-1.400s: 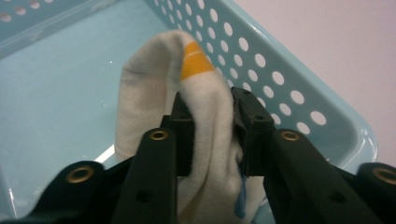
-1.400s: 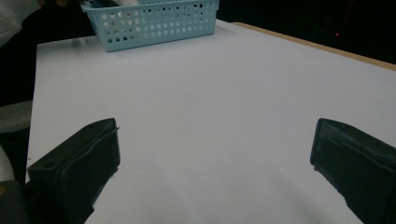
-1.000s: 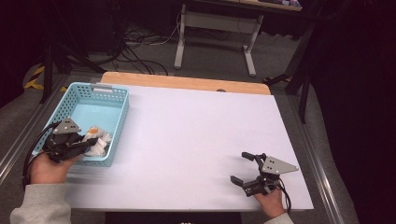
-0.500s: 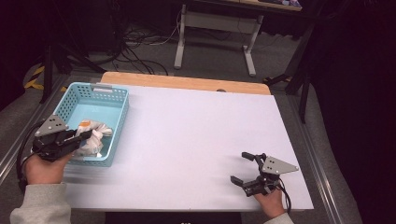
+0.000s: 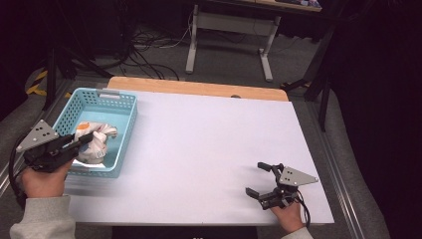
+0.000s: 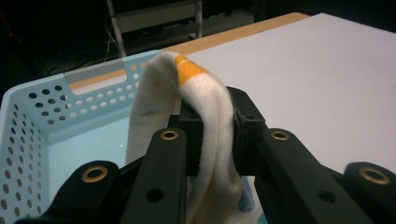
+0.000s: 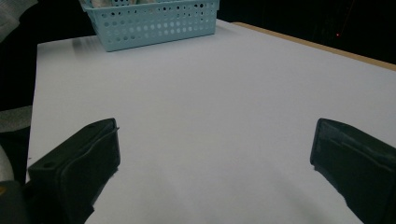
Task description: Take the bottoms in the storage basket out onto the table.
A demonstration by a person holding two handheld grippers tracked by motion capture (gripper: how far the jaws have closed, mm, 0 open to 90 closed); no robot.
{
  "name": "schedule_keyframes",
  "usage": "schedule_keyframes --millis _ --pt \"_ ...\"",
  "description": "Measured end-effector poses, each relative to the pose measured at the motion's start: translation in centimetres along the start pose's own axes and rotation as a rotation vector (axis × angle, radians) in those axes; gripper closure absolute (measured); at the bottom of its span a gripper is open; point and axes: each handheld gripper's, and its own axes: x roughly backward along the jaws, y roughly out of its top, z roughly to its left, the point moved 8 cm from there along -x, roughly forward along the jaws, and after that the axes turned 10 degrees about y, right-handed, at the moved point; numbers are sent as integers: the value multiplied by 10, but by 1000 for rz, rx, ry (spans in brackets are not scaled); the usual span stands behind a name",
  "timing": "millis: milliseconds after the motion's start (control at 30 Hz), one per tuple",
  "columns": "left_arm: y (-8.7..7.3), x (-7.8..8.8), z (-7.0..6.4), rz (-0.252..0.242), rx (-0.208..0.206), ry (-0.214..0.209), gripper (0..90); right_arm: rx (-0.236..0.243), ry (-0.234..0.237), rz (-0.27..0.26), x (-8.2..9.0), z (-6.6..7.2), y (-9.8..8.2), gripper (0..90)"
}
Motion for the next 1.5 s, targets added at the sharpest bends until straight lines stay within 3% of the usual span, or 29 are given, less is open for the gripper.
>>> schedule_keyframes --millis 133,300,767,967,1500 --pt "5 4 -2 -44 25 -26 783 0 0 0 0 0 0 20" --pt "10 7 -3 -81 18 -10 784 1 0 1 0 0 0 20" --pt "23 12 -15 -135 15 -21 786 3 -2 6 -1 0 0 20" --pt "32 11 -28 -139 -3 -37 786 4 -5 10 -2 0 -1 20" --pt "60 -1 -67 -173 -39 -145 785 4 -12 28 -4 0 -2 20"
